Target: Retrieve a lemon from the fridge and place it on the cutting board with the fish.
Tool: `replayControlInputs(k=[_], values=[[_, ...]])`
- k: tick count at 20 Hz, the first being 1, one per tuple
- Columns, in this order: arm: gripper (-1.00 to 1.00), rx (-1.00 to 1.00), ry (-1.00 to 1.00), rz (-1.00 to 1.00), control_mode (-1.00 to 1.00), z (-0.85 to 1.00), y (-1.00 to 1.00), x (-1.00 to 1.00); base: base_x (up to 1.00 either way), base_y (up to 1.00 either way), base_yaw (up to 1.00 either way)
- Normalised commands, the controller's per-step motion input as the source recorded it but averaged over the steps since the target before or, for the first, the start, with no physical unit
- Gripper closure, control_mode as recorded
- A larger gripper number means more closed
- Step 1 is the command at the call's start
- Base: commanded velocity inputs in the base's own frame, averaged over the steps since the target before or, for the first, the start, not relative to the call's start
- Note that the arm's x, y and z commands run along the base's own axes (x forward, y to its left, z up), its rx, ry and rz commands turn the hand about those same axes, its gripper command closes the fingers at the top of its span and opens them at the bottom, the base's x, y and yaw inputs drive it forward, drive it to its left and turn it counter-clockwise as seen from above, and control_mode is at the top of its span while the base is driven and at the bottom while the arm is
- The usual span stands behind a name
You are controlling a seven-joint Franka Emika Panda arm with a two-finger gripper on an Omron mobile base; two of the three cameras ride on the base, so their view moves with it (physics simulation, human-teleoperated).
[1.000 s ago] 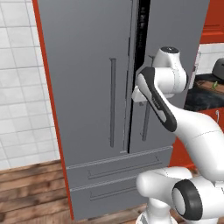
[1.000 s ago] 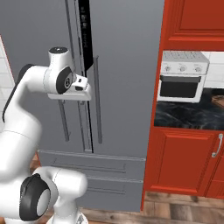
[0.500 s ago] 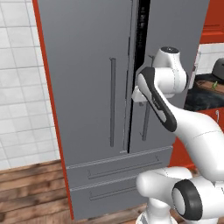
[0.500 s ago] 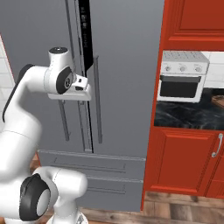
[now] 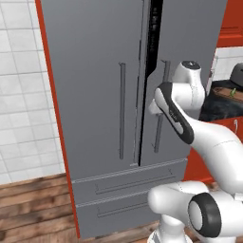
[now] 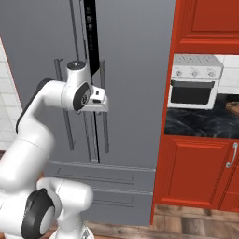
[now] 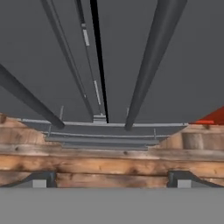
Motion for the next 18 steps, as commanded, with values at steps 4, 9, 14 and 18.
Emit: replayControlInputs(k=[4, 9, 14, 18], values=[[-1.0, 0.04, -0.16, 0.0, -1.0, -0.24, -0.01, 0.43, 0.0, 0.0, 0.0], [-1.0, 0.0, -0.14, 0.0, -1.0, -0.25, -0.01, 0.56, 0.0, 0.0, 0.0], [-1.0, 0.0, -0.04, 0.0, -1.0, -0.02, -0.19, 0.52, 0.0, 0.0, 0.0], [-1.0, -0.01, 0.01, 0.0, -1.0, 0.0, -0.12, 0.38, 0.0, 0.0, 0.0]])
